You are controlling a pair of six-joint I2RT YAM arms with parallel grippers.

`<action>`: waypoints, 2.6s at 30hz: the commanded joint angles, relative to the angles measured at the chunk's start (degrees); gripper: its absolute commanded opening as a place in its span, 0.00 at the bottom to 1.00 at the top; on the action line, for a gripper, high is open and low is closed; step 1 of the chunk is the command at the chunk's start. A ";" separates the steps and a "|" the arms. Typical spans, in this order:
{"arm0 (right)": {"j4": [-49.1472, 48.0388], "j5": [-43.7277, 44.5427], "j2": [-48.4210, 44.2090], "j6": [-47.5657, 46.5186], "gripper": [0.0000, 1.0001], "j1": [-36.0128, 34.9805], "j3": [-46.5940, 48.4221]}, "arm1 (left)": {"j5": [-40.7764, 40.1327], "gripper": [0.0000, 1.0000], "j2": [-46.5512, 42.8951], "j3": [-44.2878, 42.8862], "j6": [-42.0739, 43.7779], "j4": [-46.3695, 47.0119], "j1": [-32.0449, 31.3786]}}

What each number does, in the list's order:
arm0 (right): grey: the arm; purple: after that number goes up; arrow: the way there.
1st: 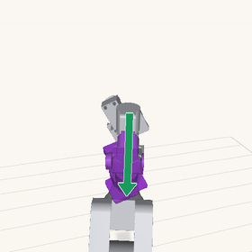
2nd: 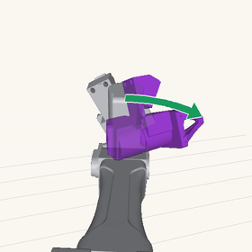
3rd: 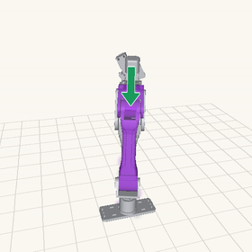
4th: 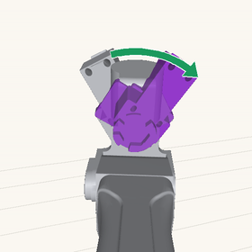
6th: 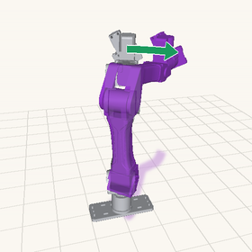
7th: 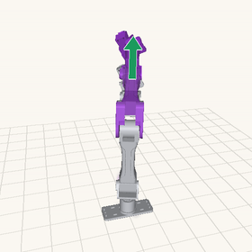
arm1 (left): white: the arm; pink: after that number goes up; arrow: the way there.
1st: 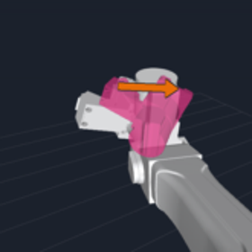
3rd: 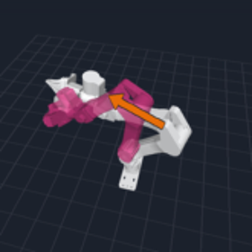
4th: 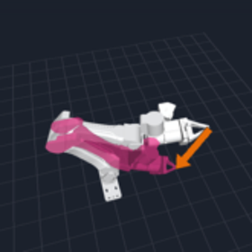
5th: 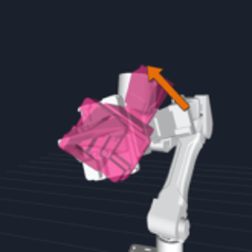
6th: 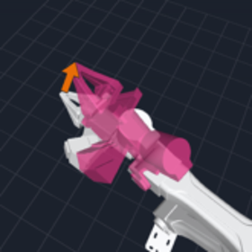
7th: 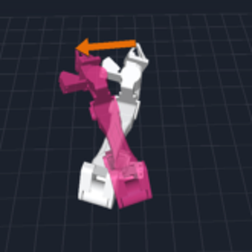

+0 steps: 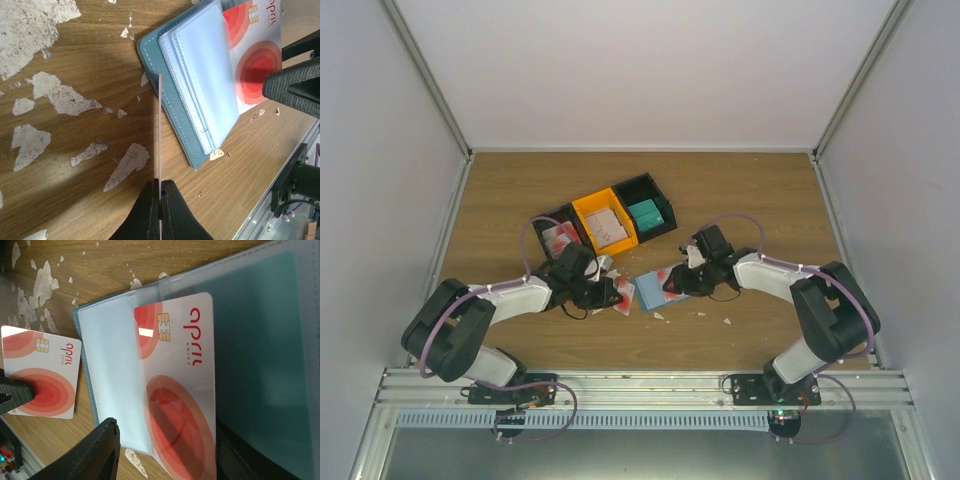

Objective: Put the credit cards into the card holder
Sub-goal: Insert the credit card into the card holder.

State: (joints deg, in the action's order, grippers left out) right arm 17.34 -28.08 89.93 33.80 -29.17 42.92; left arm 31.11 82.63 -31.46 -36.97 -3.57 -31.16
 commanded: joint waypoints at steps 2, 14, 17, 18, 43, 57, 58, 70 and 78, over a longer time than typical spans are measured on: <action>3.77 5.48 -0.18 -3.03 0.47 0.92 1.09 | 0.99 0.00 0.81 0.37 -0.07 2.74 -0.44; -0.86 -0.92 1.87 -2.67 0.06 0.91 -1.37 | 0.63 0.00 2.50 -0.24 -0.33 2.78 -0.40; -2.39 -2.80 2.35 -2.22 0.02 0.95 -2.26 | 0.33 0.00 2.94 -0.18 -0.43 2.70 -0.40; -2.79 -3.43 2.54 -2.17 0.01 0.96 -2.52 | 0.22 0.00 3.11 -0.17 -0.51 2.65 -0.40; -6.07 -11.48 2.29 -0.53 0.01 4.20 -7.11 | -0.85 0.00 2.67 -0.61 -1.03 1.73 -0.40; -8.96 -15.67 6.46 -1.02 0.01 3.52 -4.68 | 1.44 0.00 3.24 -0.16 -1.21 3.37 -0.66; -8.57 -15.15 5.96 -0.75 0.03 3.40 -4.65 | 1.69 0.00 3.24 0.05 -1.43 3.46 -0.70; -0.80 -0.04 -1.31 1.66 0.49 -0.02 -1.86 | 2.31 0.00 1.78 0.70 -1.75 3.43 -0.75; 4.04 7.73 -2.07 2.35 0.61 -3.15 1.58 | 3.28 0.00 1.48 0.79 -1.26 3.44 -0.75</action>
State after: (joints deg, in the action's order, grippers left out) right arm 16.86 -27.29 89.01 35.68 -31.05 42.37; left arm 33.43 84.97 -31.53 -38.50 -1.50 -31.53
